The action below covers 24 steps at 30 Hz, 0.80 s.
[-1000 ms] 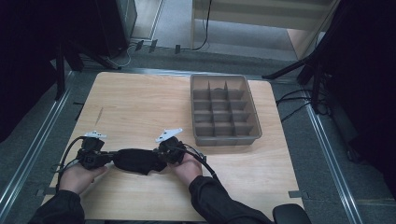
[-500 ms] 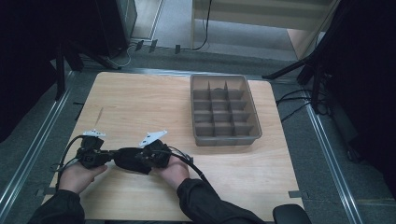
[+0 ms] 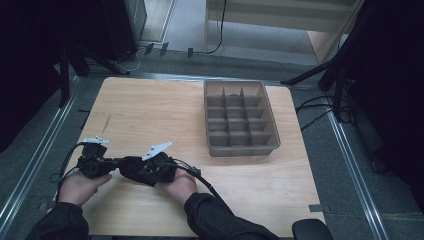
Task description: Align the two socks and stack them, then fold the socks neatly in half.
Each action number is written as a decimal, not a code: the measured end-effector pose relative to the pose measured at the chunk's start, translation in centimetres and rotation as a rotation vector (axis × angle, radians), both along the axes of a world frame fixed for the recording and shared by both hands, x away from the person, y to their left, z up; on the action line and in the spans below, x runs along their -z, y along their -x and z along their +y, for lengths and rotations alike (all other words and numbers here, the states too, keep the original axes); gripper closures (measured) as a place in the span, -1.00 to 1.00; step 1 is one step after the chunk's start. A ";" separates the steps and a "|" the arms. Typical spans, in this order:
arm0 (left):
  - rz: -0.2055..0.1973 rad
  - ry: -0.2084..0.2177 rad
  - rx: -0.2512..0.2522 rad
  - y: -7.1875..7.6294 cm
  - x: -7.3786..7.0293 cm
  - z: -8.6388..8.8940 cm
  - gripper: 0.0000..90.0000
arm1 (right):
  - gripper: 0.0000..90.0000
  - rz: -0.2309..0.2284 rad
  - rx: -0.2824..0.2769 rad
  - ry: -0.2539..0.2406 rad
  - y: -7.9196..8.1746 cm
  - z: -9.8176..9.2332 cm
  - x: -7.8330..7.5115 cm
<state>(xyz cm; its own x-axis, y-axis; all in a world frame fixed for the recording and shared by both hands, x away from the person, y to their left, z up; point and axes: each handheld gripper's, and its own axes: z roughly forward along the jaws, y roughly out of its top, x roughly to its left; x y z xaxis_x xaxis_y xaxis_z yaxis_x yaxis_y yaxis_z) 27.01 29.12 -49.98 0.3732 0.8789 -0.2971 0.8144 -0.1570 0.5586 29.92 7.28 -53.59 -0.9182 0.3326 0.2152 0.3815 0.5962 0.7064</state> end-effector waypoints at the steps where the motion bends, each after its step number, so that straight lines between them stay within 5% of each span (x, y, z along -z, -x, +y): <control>1: 0.000 0.003 0.005 0.0 0.0 0.1 0.86 | 0.77 -0.002 -0.003 -0.003 0.0 -0.1 -0.2; 12: -0.002 0.002 0.006 0.0 -0.2 0.7 0.85 | 0.66 -0.030 0.022 -0.019 -1.2 -2.3 -1.7; 24: 0.008 0.040 -0.008 -0.3 -0.7 1.5 0.84 | 0.60 -0.016 0.017 0.019 -2.0 -2.5 -0.7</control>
<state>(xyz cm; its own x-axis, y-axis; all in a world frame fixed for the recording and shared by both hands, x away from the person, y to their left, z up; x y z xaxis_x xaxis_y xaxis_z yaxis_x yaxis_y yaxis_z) 27.32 30.60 -49.32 0.3635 0.8693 -0.3349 0.8201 -0.1280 0.5578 31.89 4.82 -52.86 -0.9157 0.3519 0.1941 0.3804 0.6031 0.7012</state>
